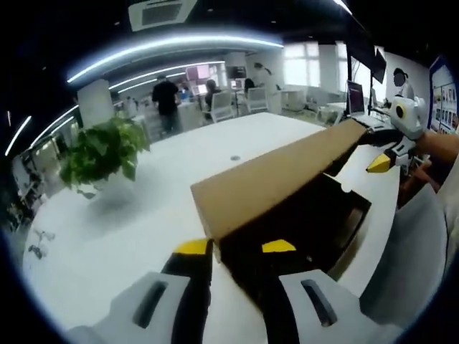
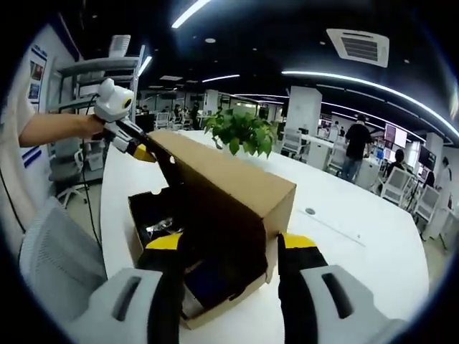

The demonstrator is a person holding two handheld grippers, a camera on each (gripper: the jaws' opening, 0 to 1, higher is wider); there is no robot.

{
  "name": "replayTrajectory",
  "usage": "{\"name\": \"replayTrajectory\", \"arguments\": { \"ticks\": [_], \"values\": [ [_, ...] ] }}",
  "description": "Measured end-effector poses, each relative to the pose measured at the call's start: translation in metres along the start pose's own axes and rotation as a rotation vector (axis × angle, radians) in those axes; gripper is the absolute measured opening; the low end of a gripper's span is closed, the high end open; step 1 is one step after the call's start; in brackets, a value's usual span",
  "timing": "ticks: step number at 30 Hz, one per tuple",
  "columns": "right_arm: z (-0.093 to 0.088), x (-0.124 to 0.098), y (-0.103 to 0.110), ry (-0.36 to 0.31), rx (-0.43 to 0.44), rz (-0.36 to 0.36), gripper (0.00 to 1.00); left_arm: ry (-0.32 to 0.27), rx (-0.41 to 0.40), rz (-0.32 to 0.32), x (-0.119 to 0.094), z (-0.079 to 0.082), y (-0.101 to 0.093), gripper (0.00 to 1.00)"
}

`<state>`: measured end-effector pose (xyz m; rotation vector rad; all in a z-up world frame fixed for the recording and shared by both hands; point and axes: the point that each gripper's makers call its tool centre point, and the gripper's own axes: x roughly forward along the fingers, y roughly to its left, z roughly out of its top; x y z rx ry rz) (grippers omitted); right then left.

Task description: Operate the shoe box by opening the lid, removing the specified soft item, and placing it in the target area until the item is outside and the box remains undamaged.

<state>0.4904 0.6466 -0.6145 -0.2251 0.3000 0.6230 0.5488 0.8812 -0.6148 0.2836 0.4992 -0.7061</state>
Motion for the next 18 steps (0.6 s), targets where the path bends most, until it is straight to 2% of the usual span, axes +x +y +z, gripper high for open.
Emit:
{"name": "replayTrajectory", "arguments": {
  "ticks": [18],
  "values": [
    [0.009, 0.012, -0.02, -0.008, -0.023, -0.013, 0.45, -0.011, -0.02, 0.075, 0.012, 0.017, 0.027, 0.01]
  ]
}}
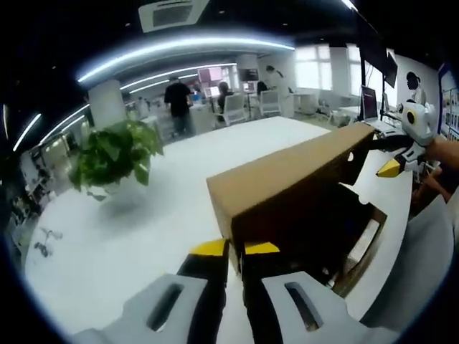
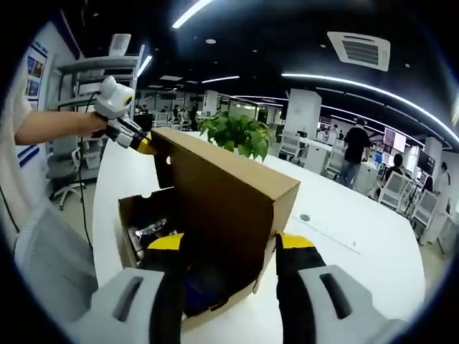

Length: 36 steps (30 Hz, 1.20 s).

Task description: Operate the shoe box by opening the lid, removing the specified soft item, and placing it in the target area until the item is outside and the box remains undamaged.

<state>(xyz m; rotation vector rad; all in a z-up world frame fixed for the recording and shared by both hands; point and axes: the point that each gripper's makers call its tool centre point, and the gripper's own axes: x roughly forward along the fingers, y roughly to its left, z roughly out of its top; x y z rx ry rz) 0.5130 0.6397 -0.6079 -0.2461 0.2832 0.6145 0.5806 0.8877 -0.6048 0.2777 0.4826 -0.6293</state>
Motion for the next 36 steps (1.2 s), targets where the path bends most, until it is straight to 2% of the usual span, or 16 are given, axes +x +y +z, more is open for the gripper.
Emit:
{"name": "replayTrajectory", "arguments": {
  "ticks": [8, 14, 19, 29, 36],
  "values": [
    [0.002, 0.005, -0.011, -0.009, -0.007, -0.017, 0.41, -0.005, -0.006, 0.011, 0.004, 0.006, 0.004, 0.0],
    [-0.002, 0.008, -0.026, -0.009, 0.025, -0.056, 0.29, -0.014, -0.016, 0.016, 0.008, 0.01, 0.008, 0.0],
    [-0.016, 0.009, -0.029, 0.02, 0.033, -0.066, 0.26, -0.016, -0.012, 0.02, 0.013, 0.014, 0.011, 0.0],
    [-0.059, 0.014, -0.035, 0.114, 0.031, -0.107, 0.22, -0.018, -0.017, 0.014, 0.02, 0.018, 0.016, 0.0],
    [-0.071, 0.021, -0.039, 0.128, 0.011, -0.127, 0.14, -0.016, -0.014, 0.01, 0.027, 0.021, 0.021, 0.0]
  ]
}}
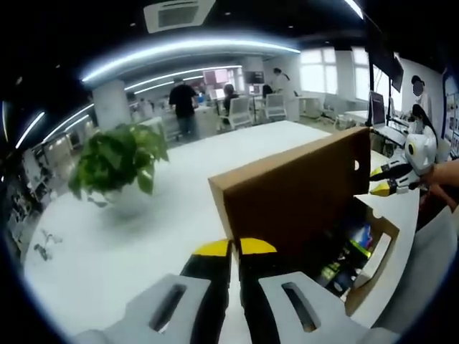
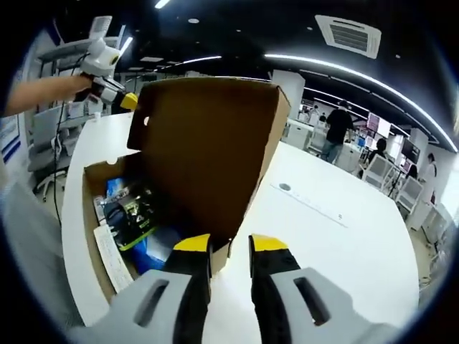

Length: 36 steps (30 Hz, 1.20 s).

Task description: Operate the shoe box by opening the lid, removing the specified soft item, and placing it in the target area until the item is outside and the box remains undamaged.

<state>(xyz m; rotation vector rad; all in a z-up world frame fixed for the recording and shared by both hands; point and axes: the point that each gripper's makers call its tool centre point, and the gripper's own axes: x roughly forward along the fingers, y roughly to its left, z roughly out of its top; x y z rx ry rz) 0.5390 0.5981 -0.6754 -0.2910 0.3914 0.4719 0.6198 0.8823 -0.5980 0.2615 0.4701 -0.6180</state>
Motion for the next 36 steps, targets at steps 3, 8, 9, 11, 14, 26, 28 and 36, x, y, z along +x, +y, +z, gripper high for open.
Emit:
{"name": "replayTrajectory", "arguments": {
  "ticks": [3, 8, 9, 11, 14, 26, 28, 36],
  "values": [
    [0.0, 0.005, -0.001, -0.001, -0.006, -0.005, 0.11, 0.002, 0.0, -0.002, 0.003, 0.001, 0.003, 0.0],
    [-0.002, 0.011, -0.003, 0.009, 0.011, -0.015, 0.1, 0.005, 0.002, -0.005, 0.008, 0.002, 0.006, 0.0],
    [-0.002, 0.012, -0.004, 0.008, 0.015, -0.016, 0.09, 0.005, 0.001, -0.005, 0.008, 0.002, 0.006, 0.0],
    [-0.003, 0.015, -0.005, 0.008, 0.036, -0.021, 0.07, 0.005, -0.001, -0.007, 0.01, 0.003, 0.008, 0.0],
    [-0.004, 0.017, -0.006, 0.01, 0.047, -0.025, 0.04, 0.006, -0.006, -0.01, 0.014, 0.003, 0.011, 0.0],
    [-0.003, 0.023, -0.008, 0.017, 0.055, -0.037, 0.02, 0.019, -0.006, -0.012, 0.028, 0.006, 0.015, 0.0],
    [-0.003, 0.024, -0.009, 0.018, 0.041, -0.033, 0.02, 0.018, -0.01, -0.01, 0.031, 0.006, 0.017, 0.0],
    [-0.002, 0.026, -0.009, 0.028, -0.009, -0.034, 0.01, 0.014, -0.034, -0.004, 0.039, 0.008, 0.021, 0.0]
  ]
}}
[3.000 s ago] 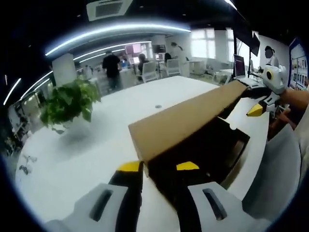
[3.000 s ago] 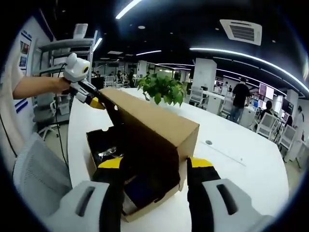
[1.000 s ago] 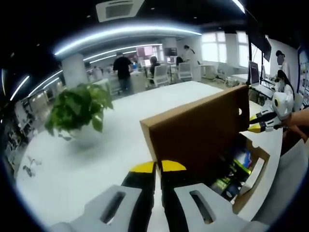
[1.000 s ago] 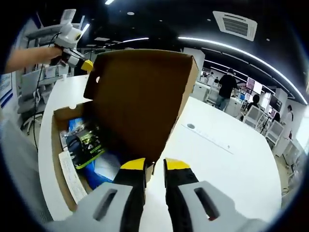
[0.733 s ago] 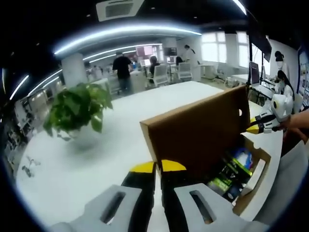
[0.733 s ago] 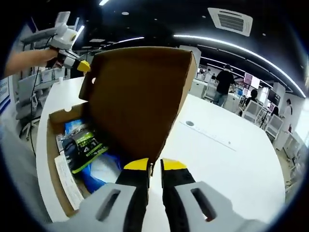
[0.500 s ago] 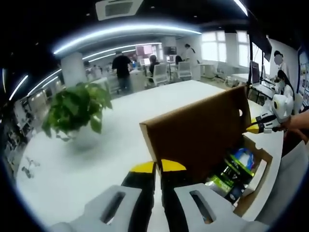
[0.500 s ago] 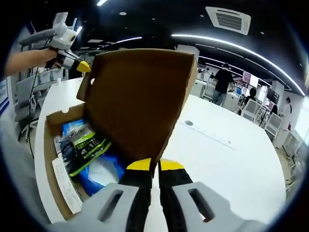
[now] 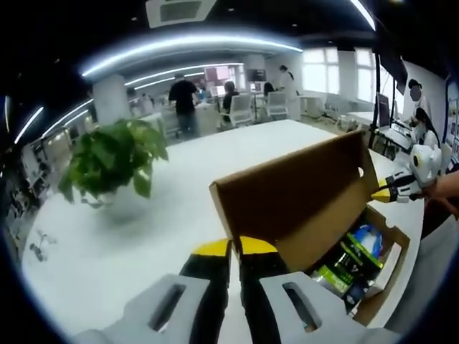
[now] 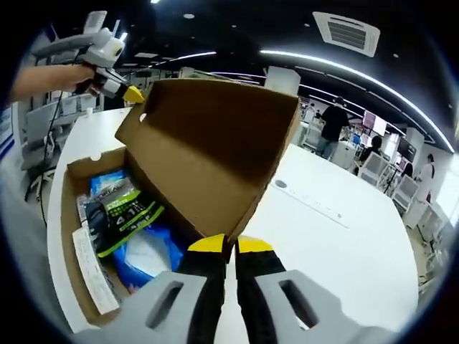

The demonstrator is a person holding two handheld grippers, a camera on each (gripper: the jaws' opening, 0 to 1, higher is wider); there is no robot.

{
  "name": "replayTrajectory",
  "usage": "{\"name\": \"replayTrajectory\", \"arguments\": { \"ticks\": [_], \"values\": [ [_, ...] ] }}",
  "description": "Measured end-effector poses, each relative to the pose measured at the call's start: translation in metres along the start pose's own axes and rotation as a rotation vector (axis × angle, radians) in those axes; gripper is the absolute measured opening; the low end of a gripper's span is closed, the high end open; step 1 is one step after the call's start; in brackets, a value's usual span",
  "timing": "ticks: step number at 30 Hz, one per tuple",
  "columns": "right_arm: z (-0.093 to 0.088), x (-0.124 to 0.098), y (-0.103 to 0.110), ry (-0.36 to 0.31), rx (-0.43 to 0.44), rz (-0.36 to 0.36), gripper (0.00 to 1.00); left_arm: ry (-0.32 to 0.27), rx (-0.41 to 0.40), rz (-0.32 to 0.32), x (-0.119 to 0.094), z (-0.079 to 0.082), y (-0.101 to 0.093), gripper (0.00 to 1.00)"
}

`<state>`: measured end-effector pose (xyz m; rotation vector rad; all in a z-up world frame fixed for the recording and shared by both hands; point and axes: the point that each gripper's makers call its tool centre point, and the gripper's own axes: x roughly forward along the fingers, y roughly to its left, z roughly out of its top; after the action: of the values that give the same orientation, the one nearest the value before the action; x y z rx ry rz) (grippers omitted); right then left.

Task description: Operate the shoe box by opening the lid, removing the specified soft item, and placing it in the target area until the item is outside and the box remains undamaged.

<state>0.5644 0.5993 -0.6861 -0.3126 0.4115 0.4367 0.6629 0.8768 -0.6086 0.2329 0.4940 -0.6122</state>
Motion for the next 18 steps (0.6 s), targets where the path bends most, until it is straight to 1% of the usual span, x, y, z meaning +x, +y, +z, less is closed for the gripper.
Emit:
{"name": "replayTrajectory", "arguments": {
  "ticks": [4, 7, 12, 18],
  "values": [
    [0.0, 0.001, -0.001, 0.007, -0.012, -0.002, 0.01, -0.005, -0.033, 0.005, 0.003, 0.0, 0.003, 0.02],
    [0.0, 0.002, -0.002, 0.009, -0.004, -0.003, 0.01, -0.004, -0.041, 0.01, 0.004, -0.003, 0.006, 0.04],
    [0.0, 0.003, -0.002, 0.013, 0.008, -0.002, 0.01, 0.006, -0.063, 0.005, 0.004, -0.016, 0.006, 0.05],
    [0.0, 0.006, -0.003, 0.022, 0.002, 0.004, 0.01, 0.026, -0.082, -0.002, 0.003, -0.031, 0.001, 0.05]
  ]
}}
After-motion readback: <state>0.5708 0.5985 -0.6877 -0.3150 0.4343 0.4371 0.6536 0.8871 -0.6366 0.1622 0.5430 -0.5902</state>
